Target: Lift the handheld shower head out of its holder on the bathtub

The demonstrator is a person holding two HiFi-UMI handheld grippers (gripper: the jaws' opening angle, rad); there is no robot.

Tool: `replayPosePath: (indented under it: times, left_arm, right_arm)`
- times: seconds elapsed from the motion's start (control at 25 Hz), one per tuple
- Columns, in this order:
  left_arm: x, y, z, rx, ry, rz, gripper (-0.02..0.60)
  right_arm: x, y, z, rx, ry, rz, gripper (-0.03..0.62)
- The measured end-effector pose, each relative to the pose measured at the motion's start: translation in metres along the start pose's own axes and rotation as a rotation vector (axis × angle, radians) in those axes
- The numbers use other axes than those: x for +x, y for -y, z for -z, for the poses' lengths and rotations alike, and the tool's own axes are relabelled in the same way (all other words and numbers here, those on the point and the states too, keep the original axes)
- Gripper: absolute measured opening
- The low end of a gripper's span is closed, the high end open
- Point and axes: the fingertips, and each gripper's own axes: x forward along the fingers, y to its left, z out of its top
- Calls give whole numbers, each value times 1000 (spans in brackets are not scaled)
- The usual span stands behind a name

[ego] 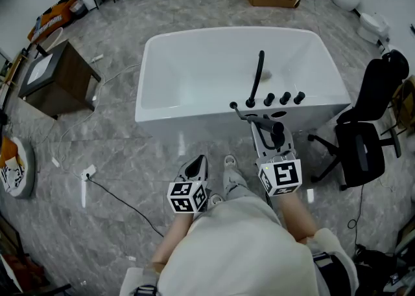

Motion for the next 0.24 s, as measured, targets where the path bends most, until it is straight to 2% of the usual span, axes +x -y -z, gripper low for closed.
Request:
replayPosePath:
  times: [0.24]
  left_arm:
    - [2,1,3,-6,4,-1,20]
  right_arm:
    - [0,0,3,-10,1,-3,143]
